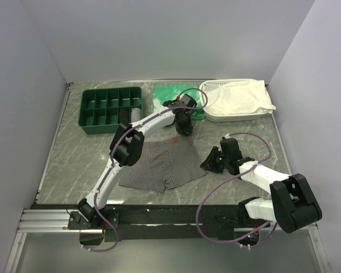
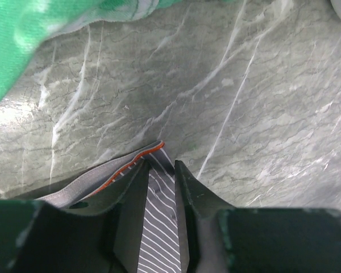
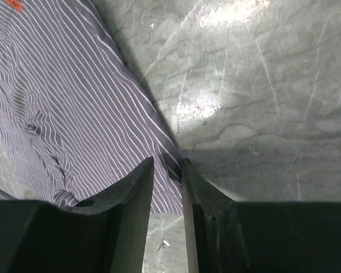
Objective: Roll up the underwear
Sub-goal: Fold the underwear at the center of the board.
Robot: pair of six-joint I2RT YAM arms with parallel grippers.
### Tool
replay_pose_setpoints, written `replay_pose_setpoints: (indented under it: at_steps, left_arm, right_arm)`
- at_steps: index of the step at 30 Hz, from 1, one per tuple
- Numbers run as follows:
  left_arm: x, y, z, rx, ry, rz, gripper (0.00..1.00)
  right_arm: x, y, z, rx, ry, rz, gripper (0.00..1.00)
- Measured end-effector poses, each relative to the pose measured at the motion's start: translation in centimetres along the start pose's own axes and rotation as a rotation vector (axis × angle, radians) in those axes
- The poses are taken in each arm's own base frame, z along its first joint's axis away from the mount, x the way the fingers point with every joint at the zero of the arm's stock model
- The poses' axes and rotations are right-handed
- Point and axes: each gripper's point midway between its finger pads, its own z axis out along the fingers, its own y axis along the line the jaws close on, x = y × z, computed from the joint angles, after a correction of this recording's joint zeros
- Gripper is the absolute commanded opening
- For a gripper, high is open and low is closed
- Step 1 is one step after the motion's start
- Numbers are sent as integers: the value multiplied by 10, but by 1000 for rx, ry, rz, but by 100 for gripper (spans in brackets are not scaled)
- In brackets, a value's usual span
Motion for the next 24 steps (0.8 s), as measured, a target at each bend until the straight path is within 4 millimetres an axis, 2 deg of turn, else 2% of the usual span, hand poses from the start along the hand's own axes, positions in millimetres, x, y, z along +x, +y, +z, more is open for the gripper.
replay_pose_setpoints:
  at_steps: [6, 12, 15, 18, 24]
  left_arm:
    - [0, 1, 1, 1, 3, -1, 18]
    - [0, 0, 2, 5, 2, -1, 13]
    - [0, -1, 3, 12, 2, -1, 9]
    - [0, -4, 4, 27, 2, -2, 3]
    - [0, -12, 6, 71, 4, -1, 1]
  right_arm:
    - [4, 2, 0, -1, 10, -12, 29]
    - [8, 3, 0, -1, 20, -23, 26]
    - [11, 1, -3, 7, 22, -26, 16]
    - [14, -5, -6, 24, 21, -26, 2]
    - [14, -7, -9, 35, 11, -29, 0]
